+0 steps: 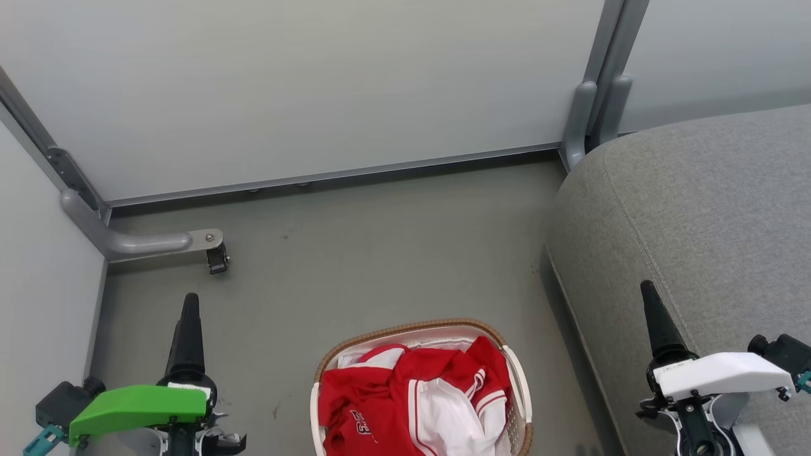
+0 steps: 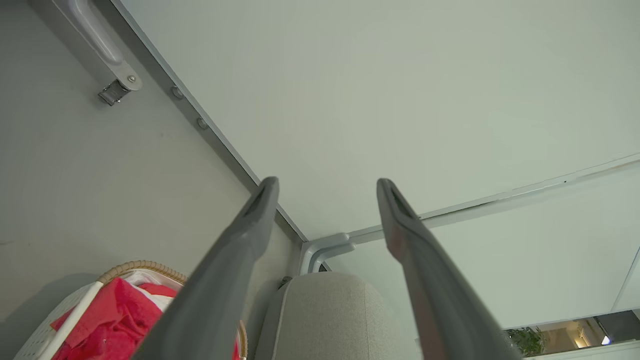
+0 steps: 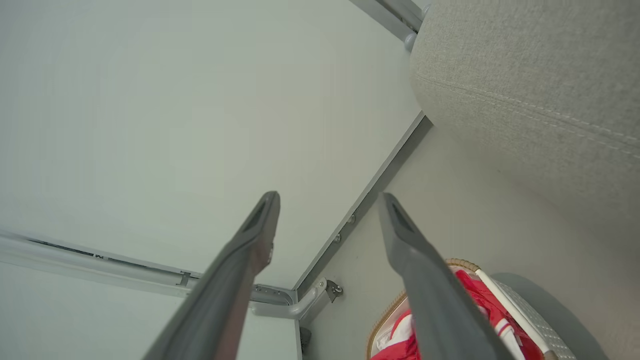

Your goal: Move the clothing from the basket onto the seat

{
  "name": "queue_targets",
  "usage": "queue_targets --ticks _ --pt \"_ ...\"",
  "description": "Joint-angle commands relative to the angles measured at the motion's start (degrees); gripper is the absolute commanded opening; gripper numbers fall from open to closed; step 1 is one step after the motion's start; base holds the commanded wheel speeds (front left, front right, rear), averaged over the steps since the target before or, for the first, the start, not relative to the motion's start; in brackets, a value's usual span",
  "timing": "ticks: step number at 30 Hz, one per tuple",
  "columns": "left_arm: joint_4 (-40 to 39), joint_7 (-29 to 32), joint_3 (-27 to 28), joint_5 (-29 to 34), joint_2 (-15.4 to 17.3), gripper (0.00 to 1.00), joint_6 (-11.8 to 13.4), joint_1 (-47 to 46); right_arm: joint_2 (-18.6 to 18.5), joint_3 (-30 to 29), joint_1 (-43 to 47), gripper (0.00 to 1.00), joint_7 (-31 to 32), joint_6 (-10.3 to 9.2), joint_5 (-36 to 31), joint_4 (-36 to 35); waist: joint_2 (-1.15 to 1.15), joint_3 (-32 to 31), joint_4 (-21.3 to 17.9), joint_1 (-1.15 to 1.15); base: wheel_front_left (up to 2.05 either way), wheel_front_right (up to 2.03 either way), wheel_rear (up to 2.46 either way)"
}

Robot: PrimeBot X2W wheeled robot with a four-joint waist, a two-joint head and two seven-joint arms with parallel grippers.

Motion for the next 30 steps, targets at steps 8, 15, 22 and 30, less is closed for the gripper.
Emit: queue_targets --ticks 8,15,22,30 --pt "-2.18 -2.04 -1.18 11.97 0.45 1.00 0.19 -0.30 -0.58 1.14 -1.73 1.00 -2.15 0.00 -9.66 -1.68 0.04 0.30 0.04 -0.01 0.00 0.00 0.00" --pt "-2.49 -3.27 -1.47 19.83 0.51 1.00 0.49 0.20 -0.64 2.56 -1.66 1.00 -3.38 0.00 -16.22 -1.89 0.05 0.30 0.09 -0.01 0.00 0.00 0.00" --pt "-2.01 -4.50 -1.99 26.50 0.56 1.00 0.49 1.17 -0.70 3.50 -1.34 1.00 -4.65 0.00 -21.66 -1.82 0.05 0.04 0.22 -0.01 0.00 0.00 0.00" --pt "-1.26 -5.75 -2.85 31.57 0.61 1.00 0.31 2.03 -0.77 4.52 -1.07 1.00 -5.86 0.01 -27.31 -1.69 0.06 -0.11 0.38 -0.01 0.00 0.00 0.00"
